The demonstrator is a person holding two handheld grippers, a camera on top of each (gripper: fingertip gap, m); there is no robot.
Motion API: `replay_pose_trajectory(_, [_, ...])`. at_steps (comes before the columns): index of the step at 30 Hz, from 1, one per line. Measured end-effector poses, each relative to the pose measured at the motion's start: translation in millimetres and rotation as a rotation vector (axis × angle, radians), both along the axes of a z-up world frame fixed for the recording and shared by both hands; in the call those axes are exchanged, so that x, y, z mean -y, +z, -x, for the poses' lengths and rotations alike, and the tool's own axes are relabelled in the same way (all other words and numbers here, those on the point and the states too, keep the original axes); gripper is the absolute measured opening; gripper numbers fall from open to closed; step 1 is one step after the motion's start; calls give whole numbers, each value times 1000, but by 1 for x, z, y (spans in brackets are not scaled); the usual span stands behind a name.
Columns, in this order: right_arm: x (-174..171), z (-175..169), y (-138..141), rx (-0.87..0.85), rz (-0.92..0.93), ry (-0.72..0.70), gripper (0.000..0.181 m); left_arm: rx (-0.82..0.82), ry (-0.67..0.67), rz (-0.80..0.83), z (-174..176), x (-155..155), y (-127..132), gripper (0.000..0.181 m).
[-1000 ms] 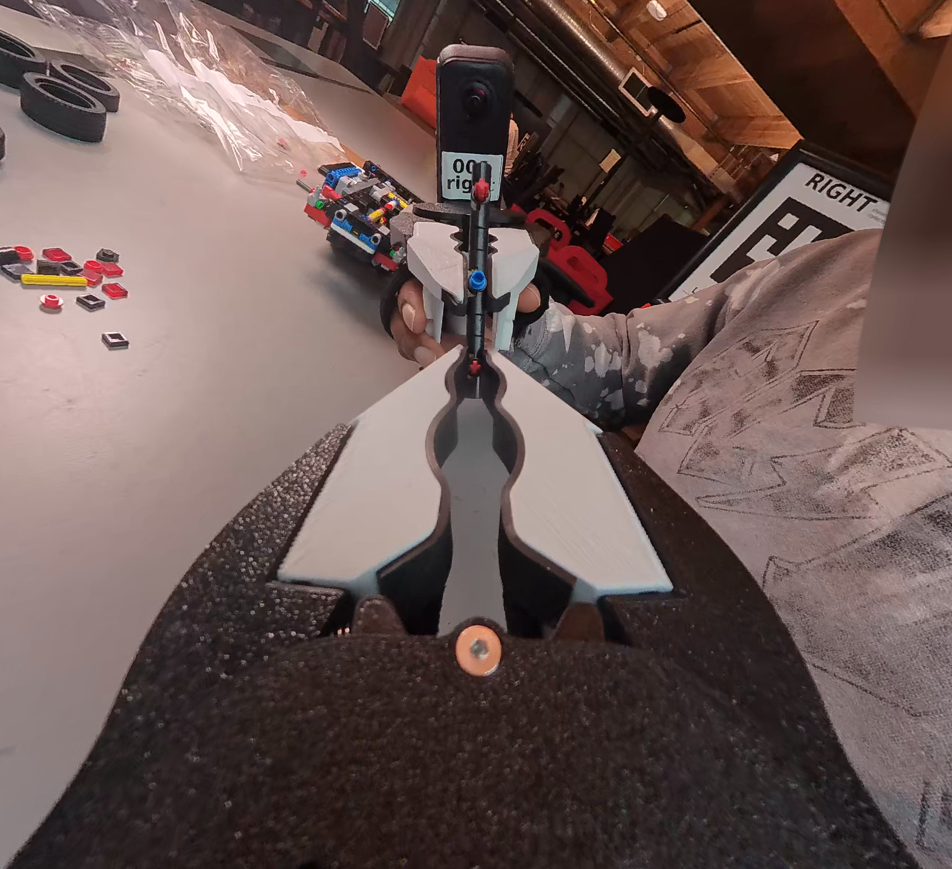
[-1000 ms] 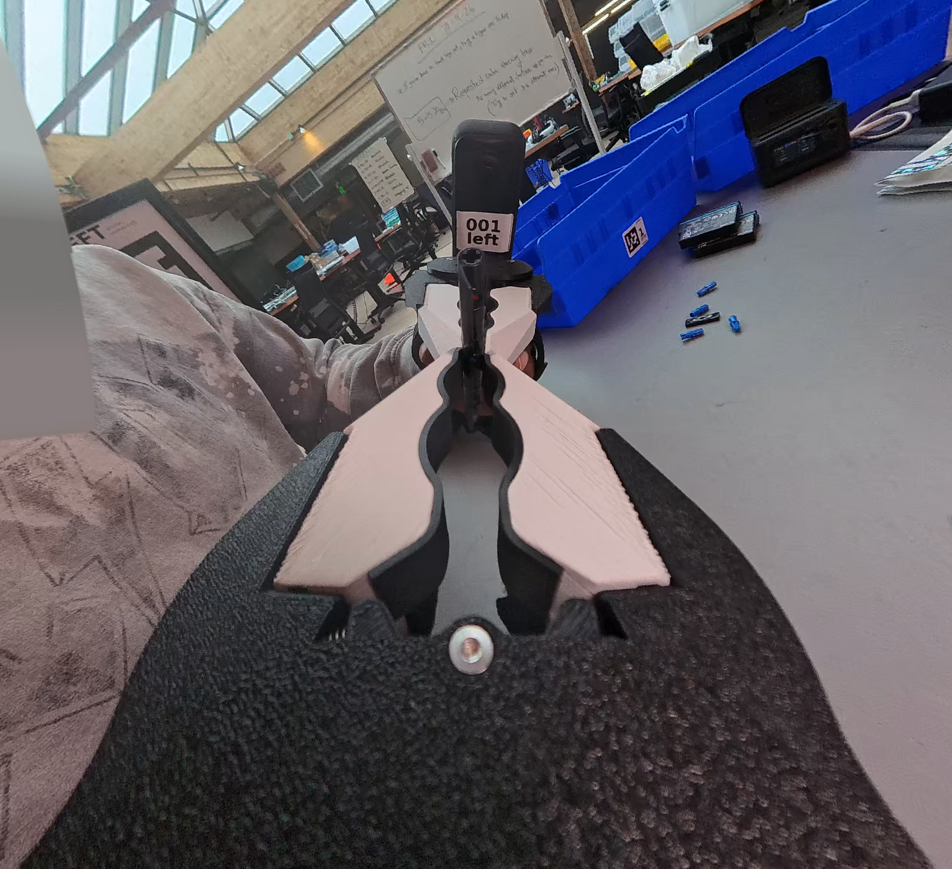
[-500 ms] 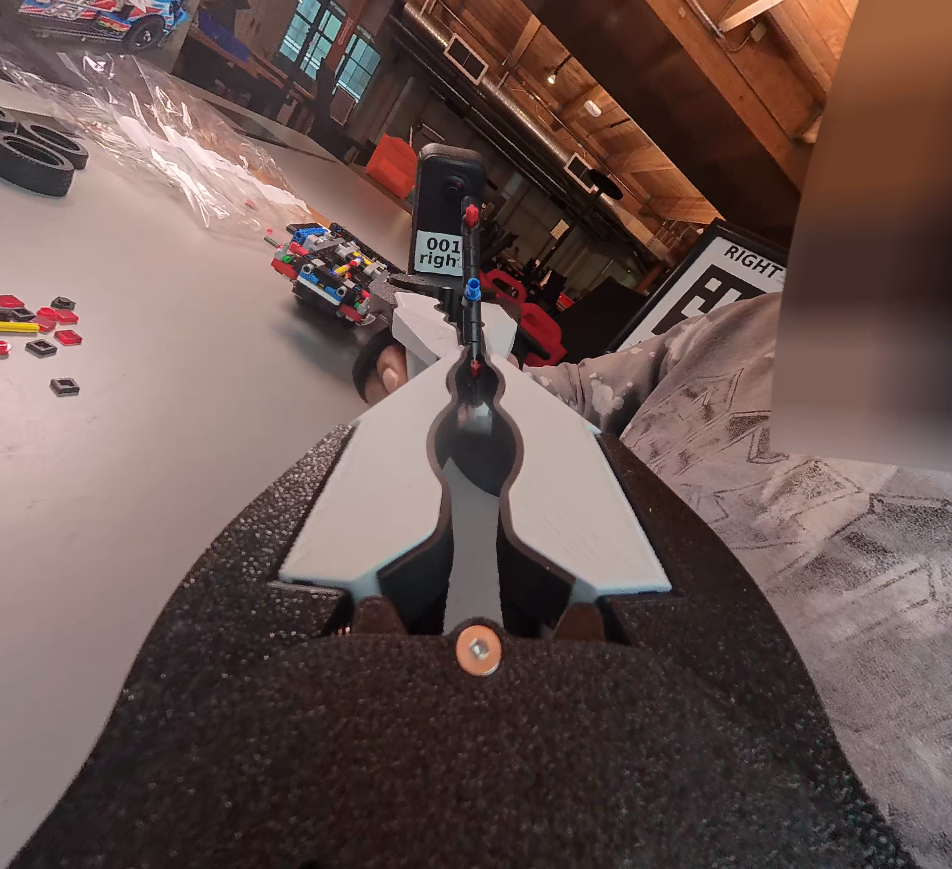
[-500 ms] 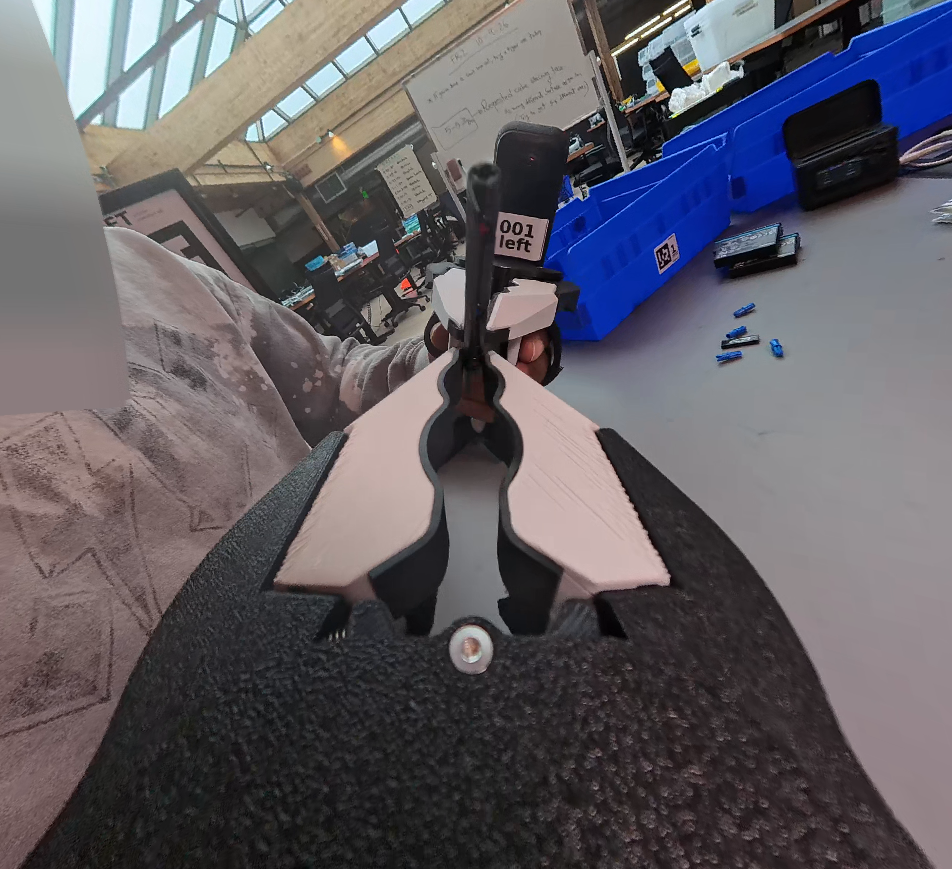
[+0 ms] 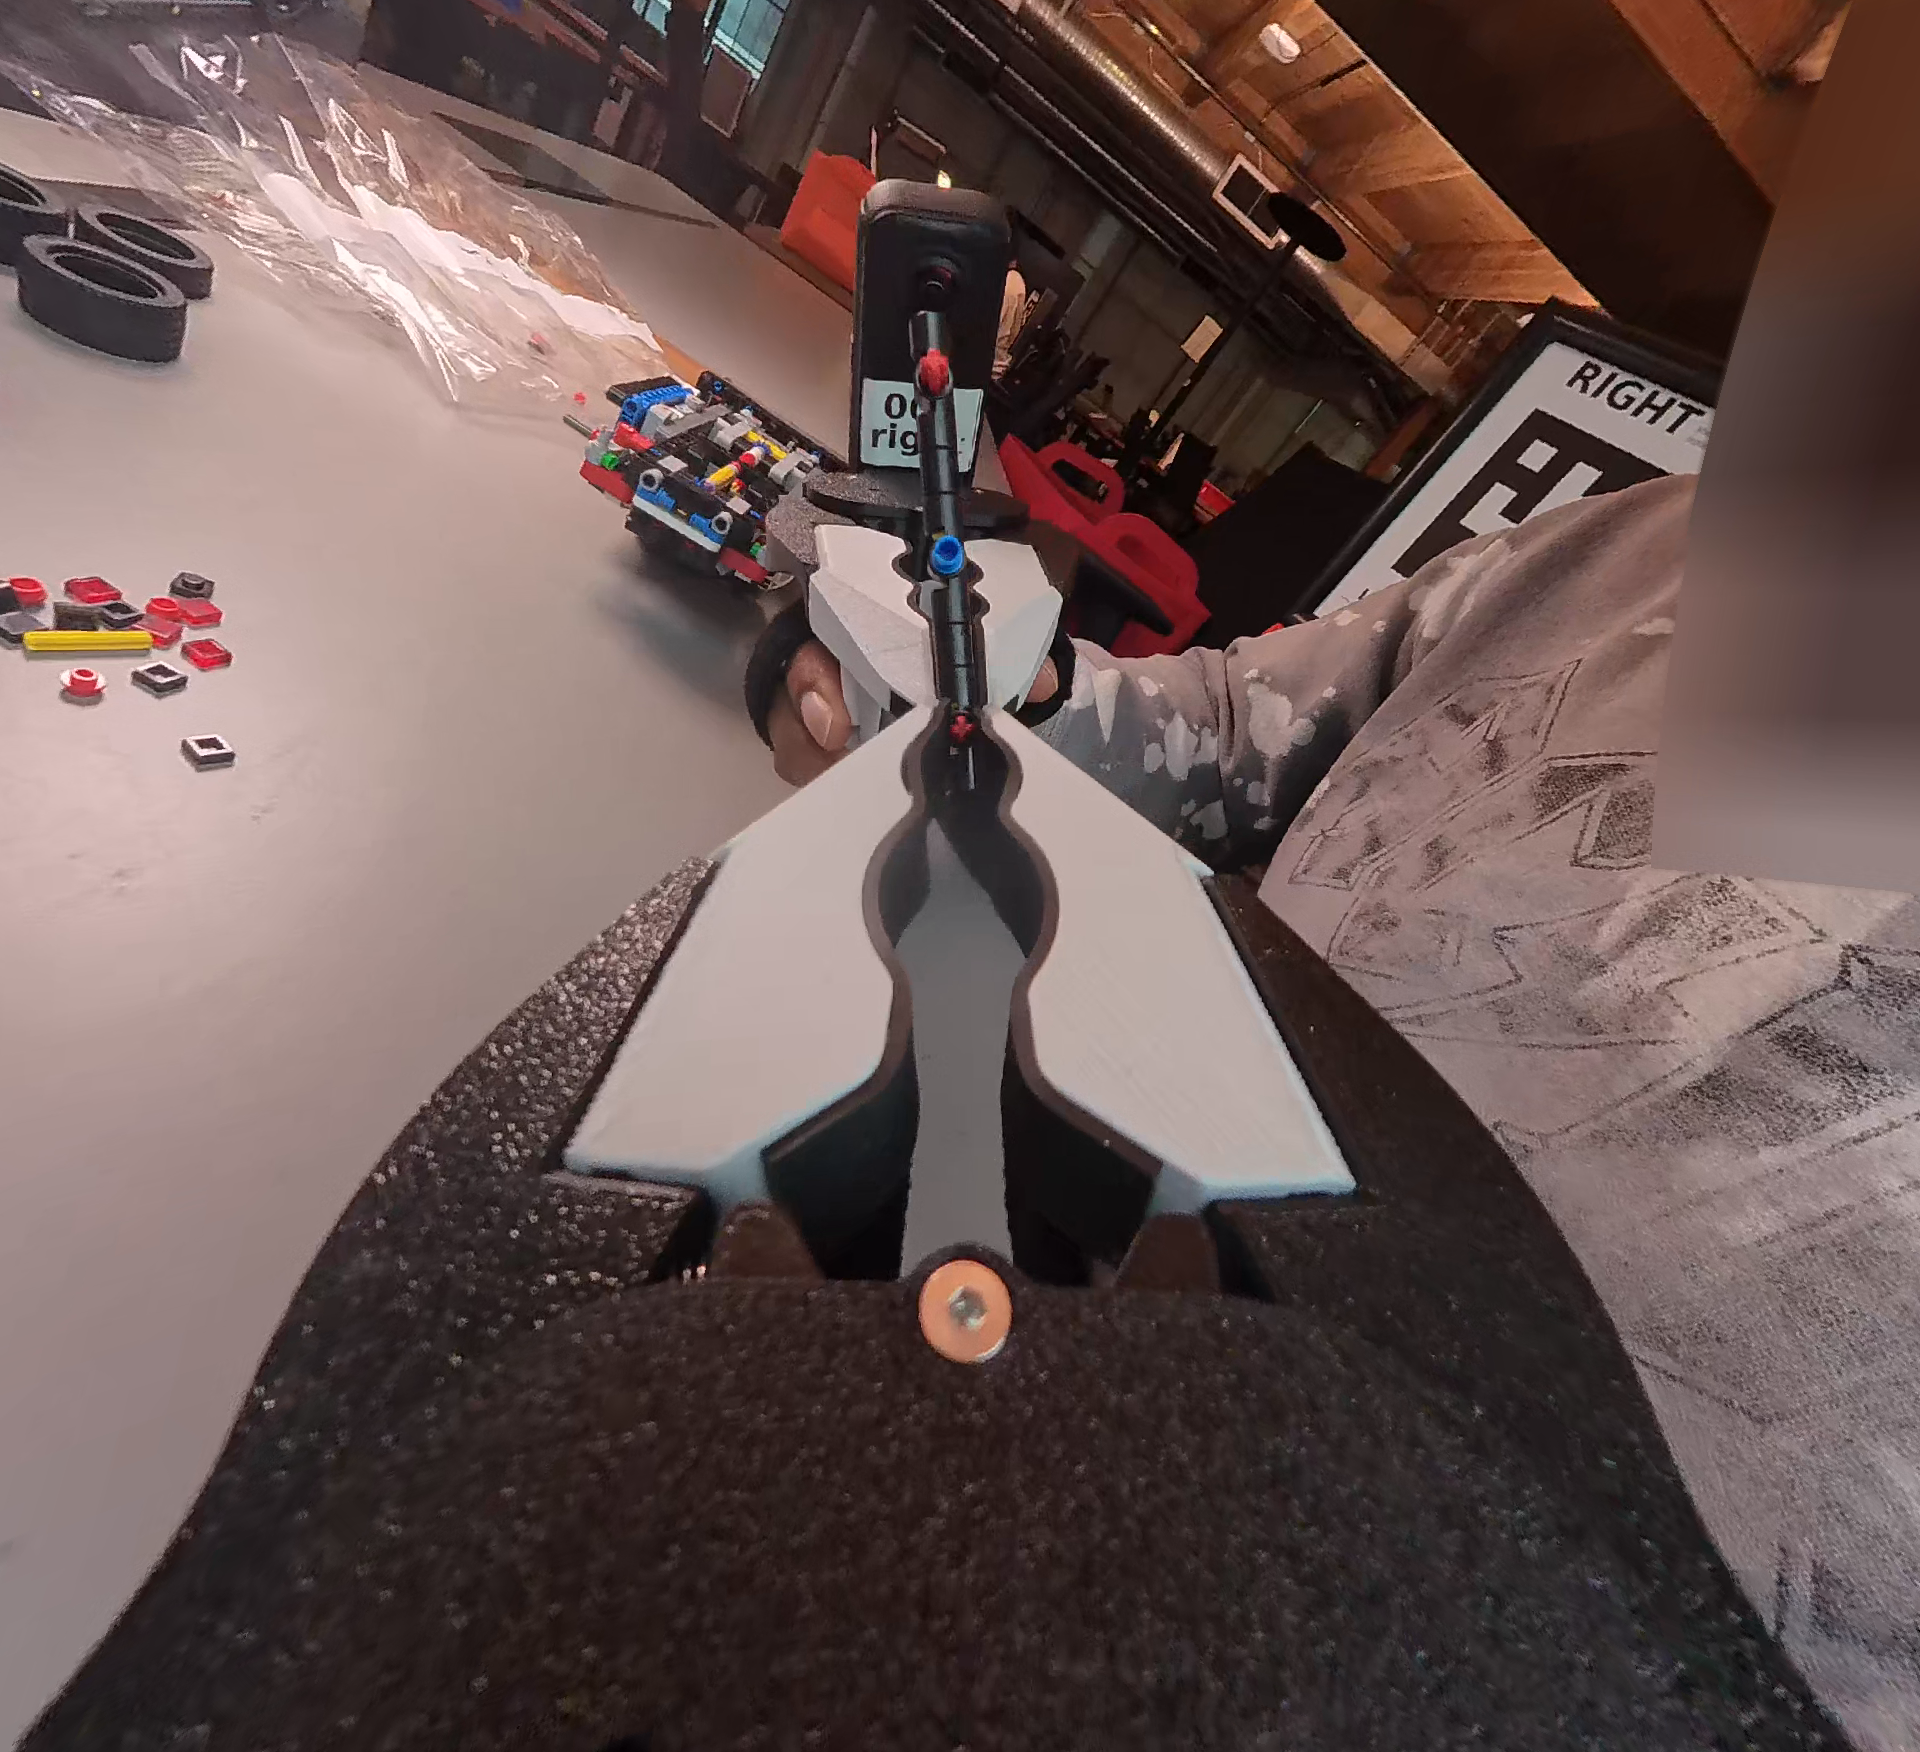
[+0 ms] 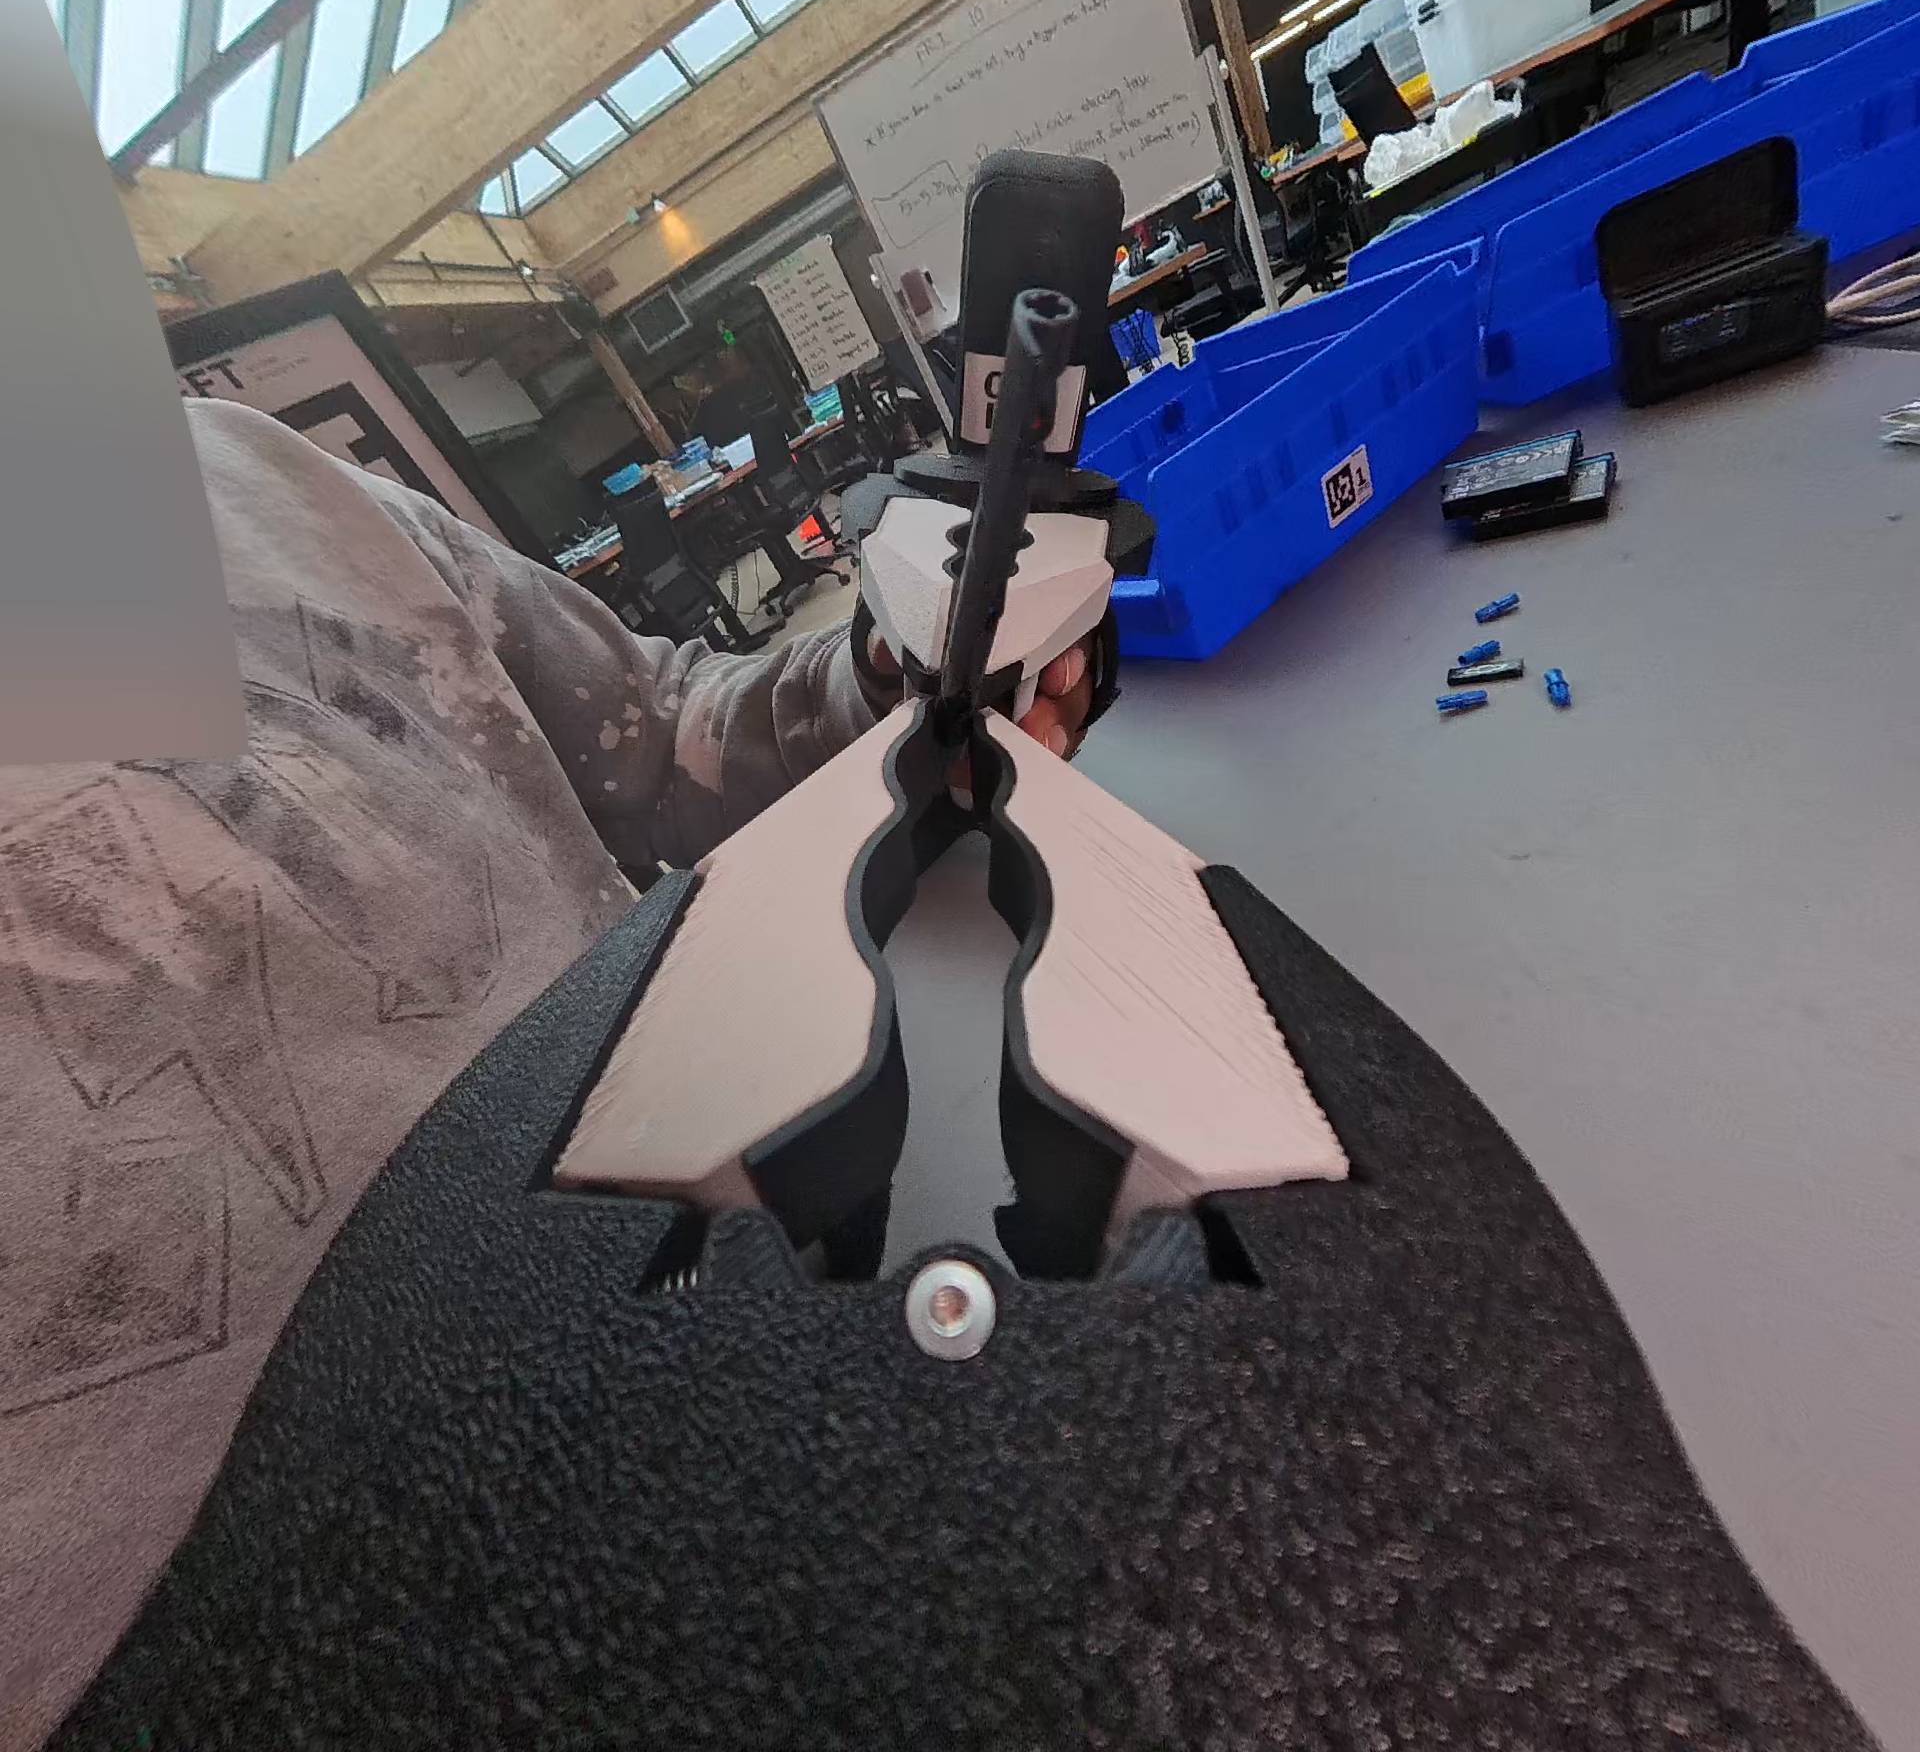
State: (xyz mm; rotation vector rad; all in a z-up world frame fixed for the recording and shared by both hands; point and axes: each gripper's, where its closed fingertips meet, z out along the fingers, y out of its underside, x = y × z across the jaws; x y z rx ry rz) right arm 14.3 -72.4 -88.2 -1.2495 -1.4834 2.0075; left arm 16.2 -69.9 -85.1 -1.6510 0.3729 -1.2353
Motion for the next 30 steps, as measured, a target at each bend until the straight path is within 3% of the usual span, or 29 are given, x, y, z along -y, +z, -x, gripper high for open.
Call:
replay_pose_trajectory(8, [6, -7, 7, -42, -80, -8, 0, -94, -11, -43, -1, 7, 6, 0])
replay_pose_trajectory(19, [2, -6, 13, -86, -42, -40, 2, 26, -6, -33, -1, 3, 13, 0])
replay_pose_trajectory(30, [10, -17, 16, -152, -138, -3, 0, -65, -32, -63, -9, 10, 17, 0])
